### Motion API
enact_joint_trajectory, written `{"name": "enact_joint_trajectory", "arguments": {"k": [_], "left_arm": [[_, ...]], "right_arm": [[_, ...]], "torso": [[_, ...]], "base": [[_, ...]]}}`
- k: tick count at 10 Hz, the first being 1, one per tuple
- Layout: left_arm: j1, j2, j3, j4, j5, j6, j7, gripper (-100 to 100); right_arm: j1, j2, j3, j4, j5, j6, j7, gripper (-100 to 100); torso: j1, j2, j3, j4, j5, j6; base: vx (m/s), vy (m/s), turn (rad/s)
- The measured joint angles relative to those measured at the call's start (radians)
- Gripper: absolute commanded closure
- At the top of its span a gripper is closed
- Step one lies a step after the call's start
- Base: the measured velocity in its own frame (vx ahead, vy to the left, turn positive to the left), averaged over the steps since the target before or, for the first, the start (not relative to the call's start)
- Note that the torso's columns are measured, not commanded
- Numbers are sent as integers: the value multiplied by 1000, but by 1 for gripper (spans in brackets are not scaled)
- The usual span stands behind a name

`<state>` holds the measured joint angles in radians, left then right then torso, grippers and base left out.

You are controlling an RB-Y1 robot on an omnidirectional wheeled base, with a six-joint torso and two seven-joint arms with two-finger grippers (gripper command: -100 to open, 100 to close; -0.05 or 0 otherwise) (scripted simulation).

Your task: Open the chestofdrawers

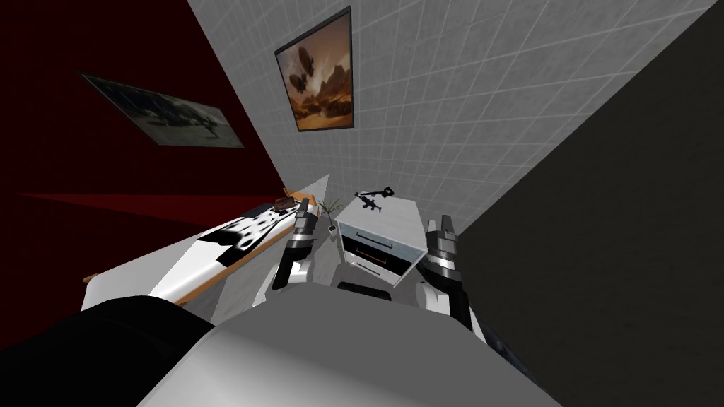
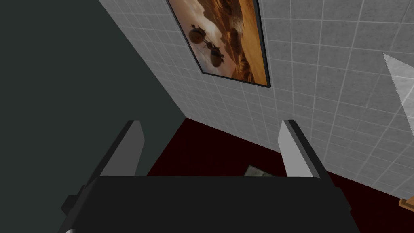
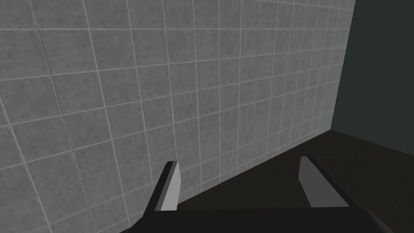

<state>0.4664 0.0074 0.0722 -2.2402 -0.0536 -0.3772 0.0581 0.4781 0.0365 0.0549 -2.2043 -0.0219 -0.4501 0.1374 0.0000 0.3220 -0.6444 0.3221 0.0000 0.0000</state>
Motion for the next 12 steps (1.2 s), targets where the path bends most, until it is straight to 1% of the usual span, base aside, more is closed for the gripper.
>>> {"name": "enact_joint_trajectory", "arguments": {"k": [4, 5, 6, 7, 10, 11, 12], "left_arm": [[0, 0, 0, 0, 0, 0, 0, 0], [0, 0, 0, 0, 0, 0, 0, 0], [0, 0, 0, 0, 0, 0, 0, 0], [0, 0, 0, 0, 0, 0, 0, 0], [0, 0, 0, 0, 0, 0, 0, 0], [0, 0, 0, 0, 0, 0, 0, 0], [0, 0, 0, 0, 0, 0, 0, 0]], "right_arm": [[0, 0, 0, 0, 0, 0, 0, 0], [0, 0, 0, 0, 0, 0, 0, -100], [-4, -26, 1, 3, 4, 1, 9, -100], [-5, -57, 0, 7, 7, -2, 23, -100], [-22, -146, 0, 25, 29, -9, 95, -100], [-31, -171, -2, 36, 38, -14, 123, -100], [-34, -181, -2, 39, 43, -15, 145, -100]], "torso": [[0, 296, -590, 295, 0, 0], [0, 369, -738, 369, 0, 0], [0, 403, -807, 402, 0, 0], [1, 412, -826, 412, 0, 0], [1, 415, -832, 416, 0, 0], [1, 416, -832, 416, 0, 0], [-1, 416, -831, 416, 0, 0]], "base": [[0, 0, 0], [7, 13, -13], [3, 28, -28], [4, 43, -30], [13, 67, -47], [9, 53, -17], [10, 49, -31]]}}
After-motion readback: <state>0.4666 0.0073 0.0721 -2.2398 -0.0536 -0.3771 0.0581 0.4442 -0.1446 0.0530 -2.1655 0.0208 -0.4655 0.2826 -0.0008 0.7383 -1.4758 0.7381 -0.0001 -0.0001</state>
